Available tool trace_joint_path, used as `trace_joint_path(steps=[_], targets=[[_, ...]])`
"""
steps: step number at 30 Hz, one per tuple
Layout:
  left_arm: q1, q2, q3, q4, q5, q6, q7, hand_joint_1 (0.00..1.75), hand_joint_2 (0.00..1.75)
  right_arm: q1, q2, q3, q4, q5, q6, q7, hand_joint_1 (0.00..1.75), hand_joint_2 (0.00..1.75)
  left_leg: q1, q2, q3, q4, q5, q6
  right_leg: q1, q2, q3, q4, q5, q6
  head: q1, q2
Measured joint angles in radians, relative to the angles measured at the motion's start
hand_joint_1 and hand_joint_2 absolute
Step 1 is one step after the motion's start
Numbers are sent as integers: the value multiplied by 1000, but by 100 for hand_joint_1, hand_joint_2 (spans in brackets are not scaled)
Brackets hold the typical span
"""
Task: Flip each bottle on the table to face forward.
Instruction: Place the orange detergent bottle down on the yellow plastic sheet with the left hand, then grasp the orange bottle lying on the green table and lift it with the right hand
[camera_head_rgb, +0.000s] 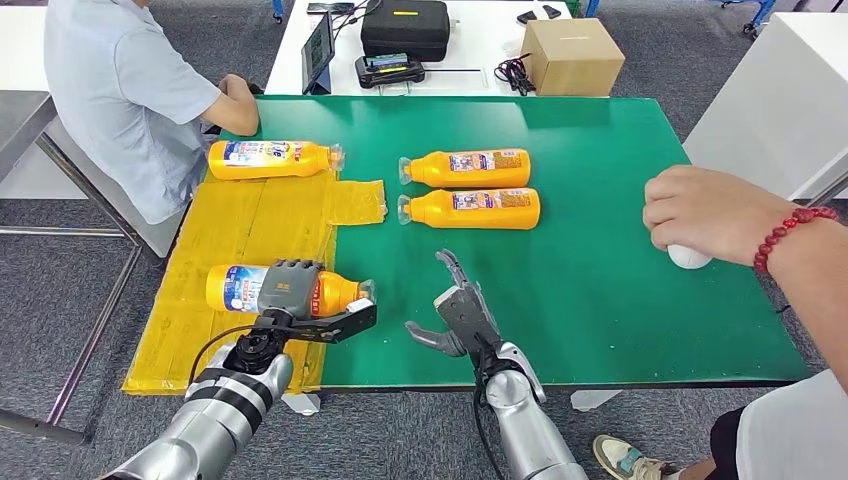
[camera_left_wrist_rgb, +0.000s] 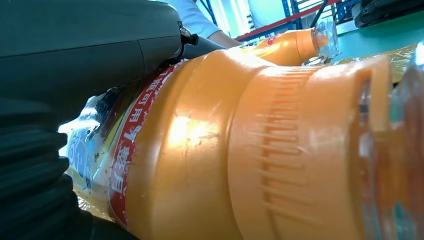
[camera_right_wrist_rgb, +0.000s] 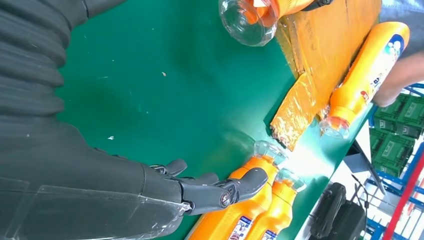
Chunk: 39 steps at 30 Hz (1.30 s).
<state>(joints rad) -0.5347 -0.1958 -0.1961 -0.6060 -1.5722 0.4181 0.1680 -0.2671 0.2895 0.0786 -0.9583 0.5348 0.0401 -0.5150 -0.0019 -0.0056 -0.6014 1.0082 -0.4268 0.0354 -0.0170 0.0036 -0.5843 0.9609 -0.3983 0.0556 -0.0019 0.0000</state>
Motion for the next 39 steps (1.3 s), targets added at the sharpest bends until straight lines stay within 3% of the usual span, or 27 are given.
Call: trace_joint_path(steps=[2, 3, 6, 7, 23, 39], targets=[[-3, 2, -5, 3, 0, -1, 3, 175, 175, 0, 0, 0, 1, 0, 0, 0, 0, 175, 0, 0, 0, 0, 0, 0, 0, 0, 0, 0, 0, 0, 0, 0], [-4, 2, -7, 4, 0, -3, 7, 145, 175, 0, 0, 0, 2, -1, 0, 0, 0, 175, 0, 0, 0, 0, 0, 0, 0, 0, 0, 0, 0, 0, 0, 0], [-9, 4, -13, 10, 0, -7, 10, 14, 175, 0, 0, 0, 7, -2, 0, 0, 0, 175, 0, 0, 0, 0, 0, 0, 0, 0, 0, 0, 0, 0, 0, 0], [-11, 4, -14, 12, 0, -7, 5, 0, 175, 0, 0, 0, 9, -2, 0, -1, 0, 175, 0, 0, 0, 0, 0, 0, 0, 0, 0, 0, 0, 0, 0, 0], [-75, -2, 10, 119, 52, -113, -171, 0, 175, -25, -2, 0, 57, -11, -5, -30, 0, 175, 0, -3, 5, 0, 0, 0, 0, -3, 6, 0, 0, 0, 0, 0], [-94, -17, 69, 143, 10, -123, -178, 0, 175, -49, -8, -1, 93, -15, -18, -46, 0, 175, 0, -3, 7, 0, 0, 0, 0, -3, 8, 0, 0, 0, 0, 0]])
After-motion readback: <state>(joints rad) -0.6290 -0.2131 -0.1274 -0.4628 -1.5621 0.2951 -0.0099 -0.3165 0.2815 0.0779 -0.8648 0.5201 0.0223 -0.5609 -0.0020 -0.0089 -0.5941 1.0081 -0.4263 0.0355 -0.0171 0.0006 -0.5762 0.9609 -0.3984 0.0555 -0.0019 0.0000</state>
